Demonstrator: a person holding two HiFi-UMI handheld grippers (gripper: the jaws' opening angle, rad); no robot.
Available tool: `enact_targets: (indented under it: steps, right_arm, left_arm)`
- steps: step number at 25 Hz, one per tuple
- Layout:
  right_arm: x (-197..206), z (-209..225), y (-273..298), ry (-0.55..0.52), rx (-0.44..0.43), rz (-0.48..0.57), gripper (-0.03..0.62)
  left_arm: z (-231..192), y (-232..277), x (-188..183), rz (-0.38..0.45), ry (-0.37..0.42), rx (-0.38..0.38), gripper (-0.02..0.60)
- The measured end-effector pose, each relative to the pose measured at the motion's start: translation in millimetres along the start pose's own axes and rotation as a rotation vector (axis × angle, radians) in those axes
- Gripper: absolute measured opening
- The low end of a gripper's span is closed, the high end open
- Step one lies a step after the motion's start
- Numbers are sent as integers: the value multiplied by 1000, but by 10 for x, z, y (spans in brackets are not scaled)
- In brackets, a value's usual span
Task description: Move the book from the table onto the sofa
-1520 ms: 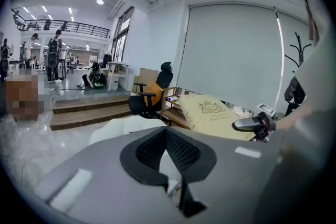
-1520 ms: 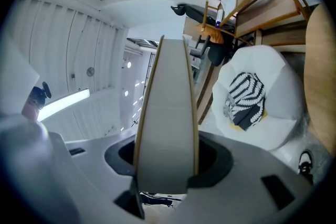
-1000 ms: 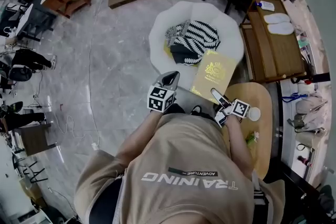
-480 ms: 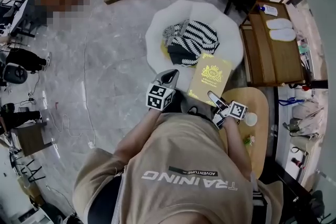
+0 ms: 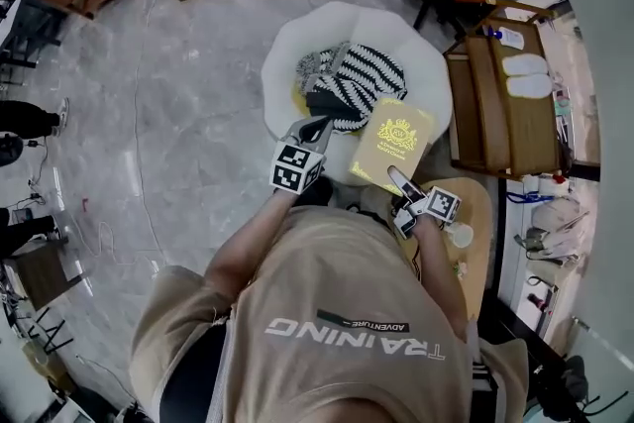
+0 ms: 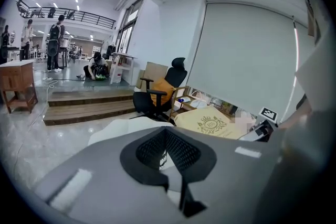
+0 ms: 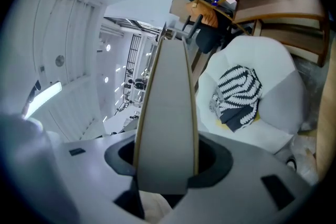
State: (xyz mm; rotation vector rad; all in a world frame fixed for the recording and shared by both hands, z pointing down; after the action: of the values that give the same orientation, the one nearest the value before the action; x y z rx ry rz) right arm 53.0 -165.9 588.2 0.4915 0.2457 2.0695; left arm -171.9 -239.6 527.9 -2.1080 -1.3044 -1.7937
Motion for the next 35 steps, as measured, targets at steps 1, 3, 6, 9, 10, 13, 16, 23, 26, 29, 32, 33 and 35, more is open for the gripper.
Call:
enact_targets:
  steps: [1,3,6,9,10,13,16,23,26,29,32,33,35]
  right_arm:
    - [-41,-73,97,-24,-7,1,219]
    - [-71,-134,272,-7,-4,5,219]
    - [-93,-102,454,7,46,-5,219]
    - [-155,-97,569,-1,110,-19,219]
    - [-175,-132,622,-7,82,-24,219]
    - [-254,-149,733,8,44,-52,219]
    - [-319,-24,830,54,52,-95,219]
    - [-559,463,1221,73,82,-240,219]
    - [-620,773,1490,60,52,-281,219]
    - [-645,1133,1794,96,71,-280,219]
    - [-590,1476,2034,124,58,-291,219]
    - [-571,1598,2133,120,54,-303,219]
    - [-502,1864,2373,115,56,-330,219]
  left_arm:
    - [-96,5,-40,3,-2,1,-2]
    - [-261,26,-87,4,-6,9,-2]
    - [-430,95,-95,-11,-3,31,-2]
    - [-532,185,-101,-26,4,48,-2]
    - [-546,208,-94,-31,3,50,-2]
    - [-572,280,-55,-53,-1,43,-2]
    - [-616,358,14,-85,-18,15,-2]
    - [-862,653,192,-170,-51,-64,-2]
    - [-962,859,296,-170,-106,-80,-2]
    - [-1088,1170,457,-178,-131,-84,-2]
    - [-1225,1458,763,-191,-176,-111,-2]
    - [-1301,1548,848,-184,-195,-124,-2]
    - [-1498,1702,1010,-157,-250,-161,-2]
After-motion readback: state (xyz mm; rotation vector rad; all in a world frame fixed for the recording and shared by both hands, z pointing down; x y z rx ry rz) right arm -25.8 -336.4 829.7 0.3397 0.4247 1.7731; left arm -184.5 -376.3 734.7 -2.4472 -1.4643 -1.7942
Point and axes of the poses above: the fingertips, and each gripper's own axes: y forward along the fingers, z to its right, x out of its underside, the point moved 3 cm from there along -y, backward along the fingers, and after that the axes turned 6 degrees about x, right-handed, at the moved point
